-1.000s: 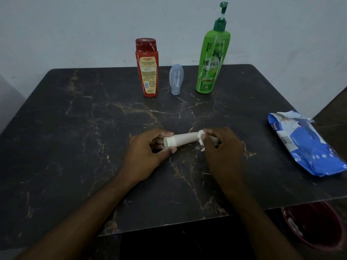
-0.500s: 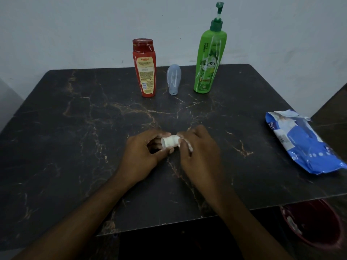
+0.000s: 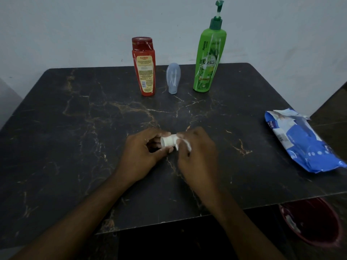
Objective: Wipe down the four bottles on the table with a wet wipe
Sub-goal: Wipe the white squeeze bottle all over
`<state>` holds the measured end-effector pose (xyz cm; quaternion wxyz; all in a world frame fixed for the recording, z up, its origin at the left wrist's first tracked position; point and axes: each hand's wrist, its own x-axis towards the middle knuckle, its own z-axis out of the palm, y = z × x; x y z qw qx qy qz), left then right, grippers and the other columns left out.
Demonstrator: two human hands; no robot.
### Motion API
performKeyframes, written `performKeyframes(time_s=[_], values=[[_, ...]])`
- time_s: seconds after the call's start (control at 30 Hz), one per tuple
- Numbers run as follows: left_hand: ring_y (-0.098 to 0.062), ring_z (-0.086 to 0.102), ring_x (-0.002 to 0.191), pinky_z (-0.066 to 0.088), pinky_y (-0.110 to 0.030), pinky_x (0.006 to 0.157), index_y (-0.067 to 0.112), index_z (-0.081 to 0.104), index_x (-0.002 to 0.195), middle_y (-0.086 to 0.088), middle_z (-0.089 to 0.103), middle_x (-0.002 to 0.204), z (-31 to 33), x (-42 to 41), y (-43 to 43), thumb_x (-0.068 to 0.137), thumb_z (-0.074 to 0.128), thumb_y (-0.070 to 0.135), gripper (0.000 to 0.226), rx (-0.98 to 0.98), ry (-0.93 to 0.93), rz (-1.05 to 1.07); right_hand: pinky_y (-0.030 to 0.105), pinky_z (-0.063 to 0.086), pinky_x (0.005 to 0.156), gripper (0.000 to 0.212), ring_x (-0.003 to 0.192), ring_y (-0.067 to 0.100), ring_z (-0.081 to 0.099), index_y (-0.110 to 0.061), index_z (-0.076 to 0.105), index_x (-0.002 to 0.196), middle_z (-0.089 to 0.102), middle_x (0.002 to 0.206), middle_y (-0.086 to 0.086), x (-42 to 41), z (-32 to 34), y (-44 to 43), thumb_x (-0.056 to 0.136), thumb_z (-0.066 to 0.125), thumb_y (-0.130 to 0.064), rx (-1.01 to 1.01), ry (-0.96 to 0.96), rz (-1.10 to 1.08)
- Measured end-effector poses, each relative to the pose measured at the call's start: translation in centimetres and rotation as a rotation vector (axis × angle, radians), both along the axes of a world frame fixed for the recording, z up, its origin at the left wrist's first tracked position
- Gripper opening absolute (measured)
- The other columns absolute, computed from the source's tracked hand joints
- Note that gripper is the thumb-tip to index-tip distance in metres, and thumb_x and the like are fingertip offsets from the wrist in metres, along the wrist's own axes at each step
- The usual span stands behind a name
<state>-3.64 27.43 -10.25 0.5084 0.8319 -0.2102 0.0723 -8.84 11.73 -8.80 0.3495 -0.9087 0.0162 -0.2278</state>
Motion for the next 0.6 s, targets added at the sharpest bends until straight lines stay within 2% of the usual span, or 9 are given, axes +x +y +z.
performKeyframes(time_s=[0.1, 0.27, 0.4, 0.5, 0.6], values=[[-0.003, 0.072, 0.097, 0.058, -0.019, 0.086, 0.013, 0.075, 0.113, 0.006, 0.075, 0.108, 0.0, 0.0, 0.1, 0.077, 0.085, 0.001, 0.04, 0.0, 0.0, -0.015, 0.031, 0.051, 0.065, 0.012, 0.077, 0.016, 0.056, -0.011, 0.068, 0.1, 0.053, 0.102, 0.001, -0.3, -0.3, 0.9, 0.09, 0.061, -0.009, -0.096, -0.014, 0.069], [-0.003, 0.073, 0.096, 0.056, -0.016, 0.084, 0.014, 0.076, 0.11, 0.008, 0.075, 0.107, 0.0, 0.0, 0.1, 0.075, 0.088, 0.004, 0.039, -0.012, 0.014, -0.012, 0.028, 0.053, 0.064, 0.015, 0.075, 0.015, 0.06, -0.011, 0.072, 0.103, 0.062, 0.097, 0.004, 0.2, -0.3, -1.9, 0.089, 0.066, -0.008, -0.079, -0.065, 0.013], [0.0, 0.071, 0.096, 0.054, -0.011, 0.083, 0.016, 0.076, 0.11, 0.012, 0.073, 0.108, 0.1, -0.1, 0.1, 0.075, 0.088, 0.004, 0.039, -0.004, 0.012, -0.013, 0.024, 0.054, 0.071, 0.013, 0.079, 0.009, 0.066, -0.017, 0.075, 0.098, 0.07, 0.092, 0.0, 1.1, -1.3, -4.6, 0.089, 0.068, -0.01, 0.189, -0.044, -0.114], [0.001, 0.07, 0.097, 0.053, -0.01, 0.083, 0.016, 0.076, 0.111, 0.011, 0.073, 0.109, 0.2, -0.1, 0.1, 0.075, 0.087, 0.003, 0.039, 0.002, 0.005, -0.019, 0.013, 0.05, 0.061, 0.008, 0.07, 0.001, 0.067, -0.028, 0.075, 0.093, 0.073, 0.08, -0.009, 1.3, -1.5, -5.9, 0.09, 0.07, -0.022, 0.451, 0.125, -0.121], [0.001, 0.07, 0.097, 0.052, -0.009, 0.082, 0.014, 0.075, 0.111, 0.009, 0.073, 0.109, 0.2, 0.0, 0.1, 0.076, 0.087, 0.003, 0.039, 0.009, 0.0, -0.016, 0.015, 0.05, 0.059, 0.007, 0.065, 0.004, 0.069, -0.026, 0.076, 0.09, 0.074, 0.073, -0.007, 1.5, -1.3, -5.9, 0.089, 0.071, -0.022, 0.597, 0.17, -0.107]])
